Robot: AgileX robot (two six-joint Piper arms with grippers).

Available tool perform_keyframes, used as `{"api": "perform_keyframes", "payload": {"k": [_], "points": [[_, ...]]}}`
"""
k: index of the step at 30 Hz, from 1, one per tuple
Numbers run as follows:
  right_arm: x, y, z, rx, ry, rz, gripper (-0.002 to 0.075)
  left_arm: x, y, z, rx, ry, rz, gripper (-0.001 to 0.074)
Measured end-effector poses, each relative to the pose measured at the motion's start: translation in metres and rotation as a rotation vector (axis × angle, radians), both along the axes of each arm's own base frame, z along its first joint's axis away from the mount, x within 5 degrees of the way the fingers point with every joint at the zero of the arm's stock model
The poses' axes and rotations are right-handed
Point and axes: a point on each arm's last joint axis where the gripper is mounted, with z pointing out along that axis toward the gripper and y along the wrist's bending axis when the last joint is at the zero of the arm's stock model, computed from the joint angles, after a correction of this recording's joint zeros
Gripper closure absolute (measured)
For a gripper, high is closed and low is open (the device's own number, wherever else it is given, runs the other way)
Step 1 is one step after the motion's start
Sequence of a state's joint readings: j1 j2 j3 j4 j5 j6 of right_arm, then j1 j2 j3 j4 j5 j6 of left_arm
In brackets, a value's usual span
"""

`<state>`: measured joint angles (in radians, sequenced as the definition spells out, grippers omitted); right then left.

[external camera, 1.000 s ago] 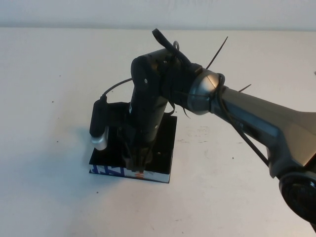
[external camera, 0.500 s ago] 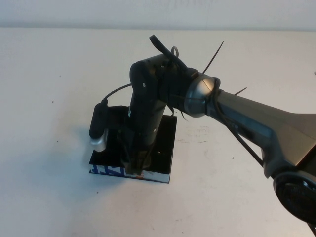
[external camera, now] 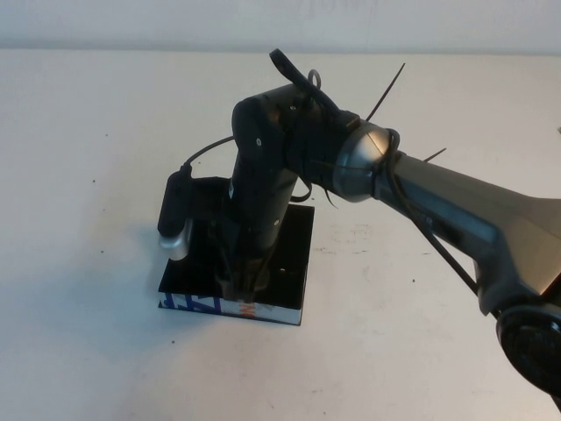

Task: Return glasses to glasses case
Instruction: Place the glasses in the glasses case

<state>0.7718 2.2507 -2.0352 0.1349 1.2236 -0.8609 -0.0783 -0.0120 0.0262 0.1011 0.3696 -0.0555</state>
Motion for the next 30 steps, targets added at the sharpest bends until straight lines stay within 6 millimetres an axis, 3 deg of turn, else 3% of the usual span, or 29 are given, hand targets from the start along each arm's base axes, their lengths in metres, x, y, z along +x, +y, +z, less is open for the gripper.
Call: {"api": "perform_keyframes", "payload": {"k": [9, 22, 30], "points": [[0.0013, -0.0018, 0.0009, -0.017, -0.019, 0.001, 0.0342, 0.0, 0.0, 0.0, 0.0, 0.0, 0.0, 0.0736], [0.0003, -0.0032, 0.0085, -0.009, -0.033, 0.002, 0.0514, 0.0, 0.0, 0.0, 0.0, 0.0, 0.0, 0.0736], [0.0003, -0.0032, 0.0085, -0.009, -0.033, 0.002, 0.0559, 0.0, 0.0, 0.0, 0.0, 0.0, 0.0, 0.0736]]}}
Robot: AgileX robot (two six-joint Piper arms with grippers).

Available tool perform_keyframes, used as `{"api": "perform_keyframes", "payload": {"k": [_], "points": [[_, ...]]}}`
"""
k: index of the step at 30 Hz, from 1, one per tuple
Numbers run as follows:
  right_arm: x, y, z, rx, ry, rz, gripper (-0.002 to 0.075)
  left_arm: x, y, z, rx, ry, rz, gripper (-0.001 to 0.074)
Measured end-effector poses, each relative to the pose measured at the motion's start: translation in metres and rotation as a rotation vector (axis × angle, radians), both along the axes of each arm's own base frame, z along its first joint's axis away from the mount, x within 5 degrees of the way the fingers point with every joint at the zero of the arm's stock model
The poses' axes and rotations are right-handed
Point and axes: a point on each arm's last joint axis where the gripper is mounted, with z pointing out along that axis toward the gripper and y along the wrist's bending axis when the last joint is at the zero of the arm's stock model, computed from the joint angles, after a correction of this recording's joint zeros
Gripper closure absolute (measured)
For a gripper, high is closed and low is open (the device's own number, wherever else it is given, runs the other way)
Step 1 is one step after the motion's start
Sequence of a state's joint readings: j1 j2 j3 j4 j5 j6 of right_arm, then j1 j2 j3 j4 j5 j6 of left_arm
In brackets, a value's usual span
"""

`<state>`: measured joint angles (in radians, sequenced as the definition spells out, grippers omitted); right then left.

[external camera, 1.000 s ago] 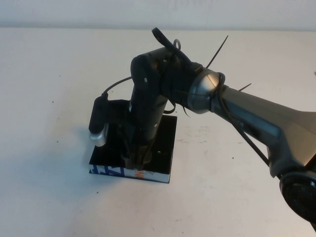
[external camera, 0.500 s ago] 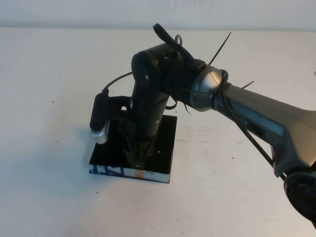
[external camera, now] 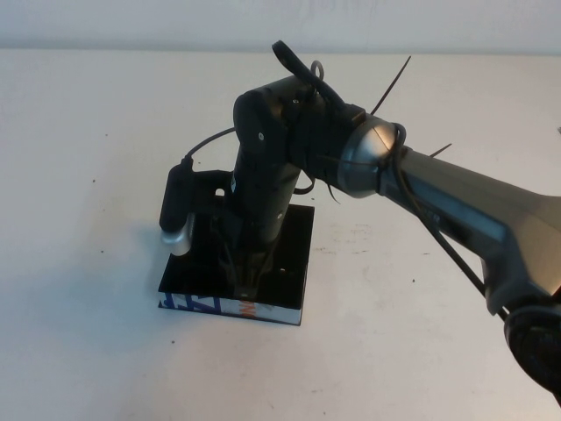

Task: Return glasses to glasses case
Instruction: Place the glasses in the glasses case

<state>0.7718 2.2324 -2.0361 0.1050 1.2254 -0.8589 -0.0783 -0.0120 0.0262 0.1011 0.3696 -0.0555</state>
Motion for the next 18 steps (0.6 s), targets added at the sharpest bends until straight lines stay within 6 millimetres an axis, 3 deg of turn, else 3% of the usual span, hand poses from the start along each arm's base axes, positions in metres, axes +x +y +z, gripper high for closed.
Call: {"api": "perform_keyframes", "payload": {"k": [18], "points": [[0.0009, 0.0009, -0.006, -0.009, 0.009, 0.0, 0.0564, 0.0, 0.0, 0.0, 0.0, 0.0, 0.0, 0.0736]]}}
